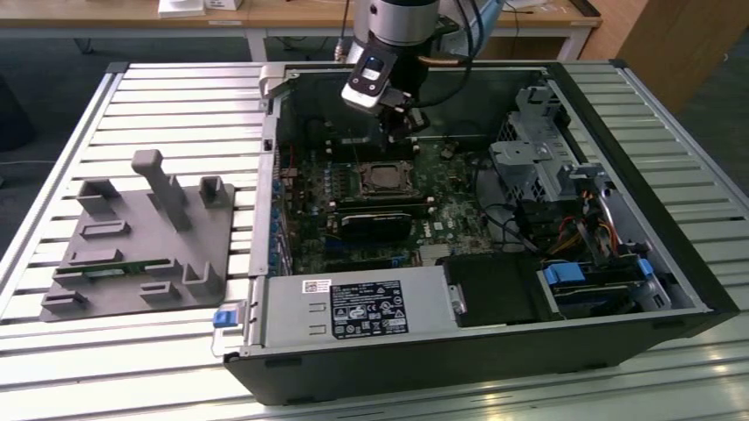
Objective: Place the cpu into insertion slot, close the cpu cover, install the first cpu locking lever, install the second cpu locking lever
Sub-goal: 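Install the first cpu locking lever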
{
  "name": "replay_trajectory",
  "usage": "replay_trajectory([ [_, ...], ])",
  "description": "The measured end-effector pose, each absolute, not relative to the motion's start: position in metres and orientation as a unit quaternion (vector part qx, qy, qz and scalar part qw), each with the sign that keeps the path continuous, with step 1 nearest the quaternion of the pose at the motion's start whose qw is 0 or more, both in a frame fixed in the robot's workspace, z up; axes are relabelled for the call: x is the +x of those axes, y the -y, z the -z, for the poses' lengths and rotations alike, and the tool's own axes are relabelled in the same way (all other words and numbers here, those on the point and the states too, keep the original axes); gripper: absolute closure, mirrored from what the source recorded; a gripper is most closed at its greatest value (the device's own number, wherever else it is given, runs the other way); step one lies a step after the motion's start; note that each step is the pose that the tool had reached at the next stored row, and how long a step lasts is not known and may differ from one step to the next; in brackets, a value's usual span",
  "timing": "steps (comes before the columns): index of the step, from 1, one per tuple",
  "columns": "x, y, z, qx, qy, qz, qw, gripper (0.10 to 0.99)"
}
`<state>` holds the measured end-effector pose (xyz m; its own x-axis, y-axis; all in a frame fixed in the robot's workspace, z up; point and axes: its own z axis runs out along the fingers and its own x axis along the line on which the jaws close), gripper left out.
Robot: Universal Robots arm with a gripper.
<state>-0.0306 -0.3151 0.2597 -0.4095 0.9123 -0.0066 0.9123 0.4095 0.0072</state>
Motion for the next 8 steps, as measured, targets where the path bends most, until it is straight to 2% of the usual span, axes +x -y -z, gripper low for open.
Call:
replay_trajectory([
  [8, -0.0306, 0.3151, -0.2596, 0.480, -0.877, -0.002, 0.005, 0.980],
])
